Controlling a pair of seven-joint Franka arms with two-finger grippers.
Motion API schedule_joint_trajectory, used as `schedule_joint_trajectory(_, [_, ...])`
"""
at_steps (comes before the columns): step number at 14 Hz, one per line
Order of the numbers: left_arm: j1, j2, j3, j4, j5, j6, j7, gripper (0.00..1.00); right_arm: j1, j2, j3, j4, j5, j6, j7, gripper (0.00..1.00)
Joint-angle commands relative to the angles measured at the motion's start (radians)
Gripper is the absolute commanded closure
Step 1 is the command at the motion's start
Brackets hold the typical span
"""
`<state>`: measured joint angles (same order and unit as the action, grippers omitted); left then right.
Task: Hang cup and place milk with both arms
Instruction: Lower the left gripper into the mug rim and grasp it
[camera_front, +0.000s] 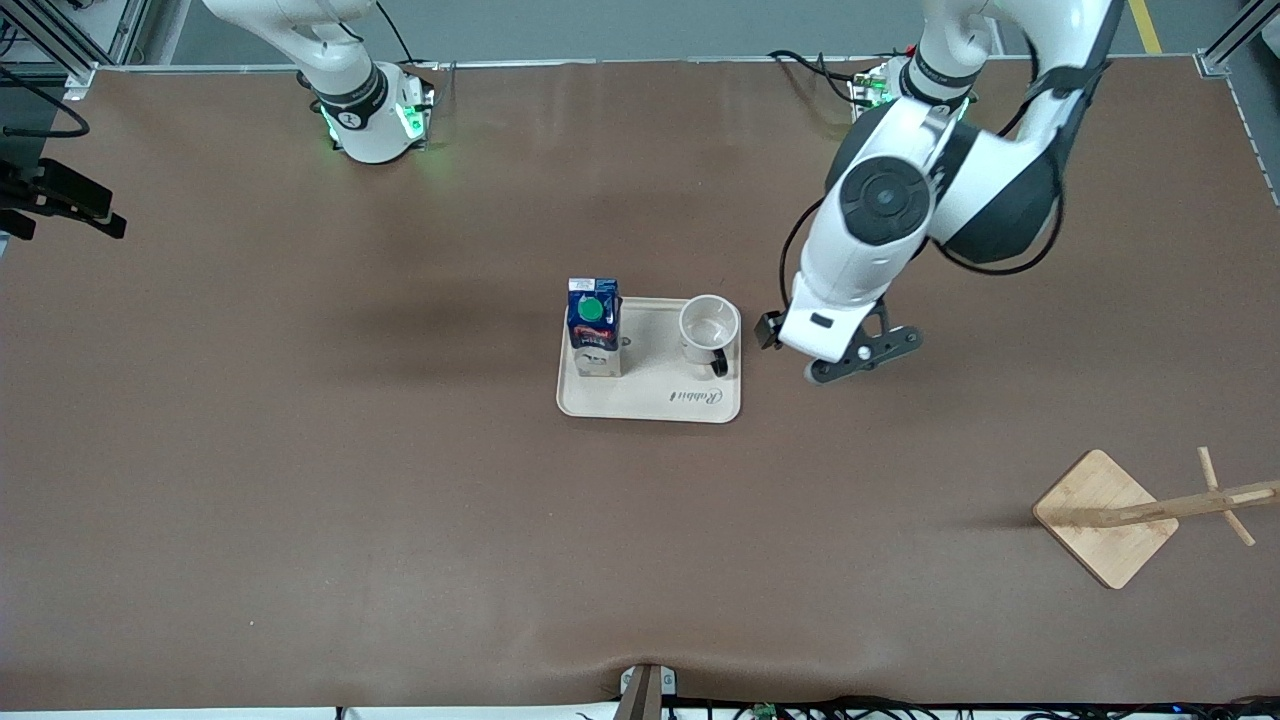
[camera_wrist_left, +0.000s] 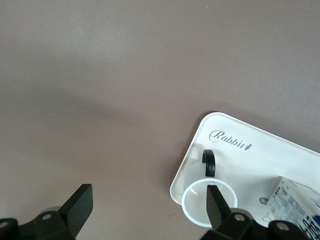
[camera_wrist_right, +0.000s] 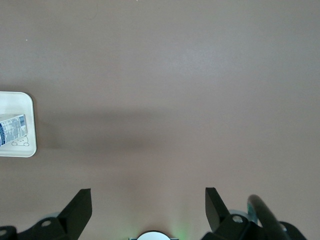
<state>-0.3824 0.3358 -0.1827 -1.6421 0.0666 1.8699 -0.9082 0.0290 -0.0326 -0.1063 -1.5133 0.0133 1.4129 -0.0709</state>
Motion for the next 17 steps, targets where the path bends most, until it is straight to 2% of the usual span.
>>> schedule_joint_trajectory(1, [-0.019,-0.011,0.002,-0.106,0.025,0.101,-0.027,0.0,-0.003,-0.004,-0.001,-0.001,0.001,-0.005,-0.013,0.0])
schedule_joint_trajectory(5, [-0.068,-0.035,0.002,-0.246,0.027,0.179,-0.047,0.0,-0.001,-0.001,-0.001,0.005,0.002,-0.006,-0.012,0.0])
schedule_joint_trajectory(8, [-0.09,-0.023,-0.006,-0.35,0.027,0.32,-0.136,0.11,-0.001,0.002,0.0,0.005,0.002,-0.011,-0.012,0.0])
schedule_joint_trajectory(10, [-0.127,-0.017,-0.006,-0.398,0.027,0.371,-0.162,0.12,-0.001,0.002,-0.001,0.005,0.002,-0.012,-0.012,0.0])
schedule_joint_trajectory(12, [-0.141,0.003,-0.008,-0.4,0.027,0.386,-0.185,0.14,-0.003,0.002,-0.001,0.005,0.002,-0.014,-0.012,0.0])
schedule_joint_trajectory(14, [-0.182,0.032,-0.006,-0.4,0.027,0.431,-0.213,0.25,-0.003,0.002,-0.001,0.005,0.002,-0.014,-0.012,0.0])
schedule_joint_trajectory(17, [-0.184,0.075,-0.006,-0.395,0.027,0.48,-0.219,0.34,-0.003,0.002,-0.001,0.005,0.002,-0.014,-0.013,0.0])
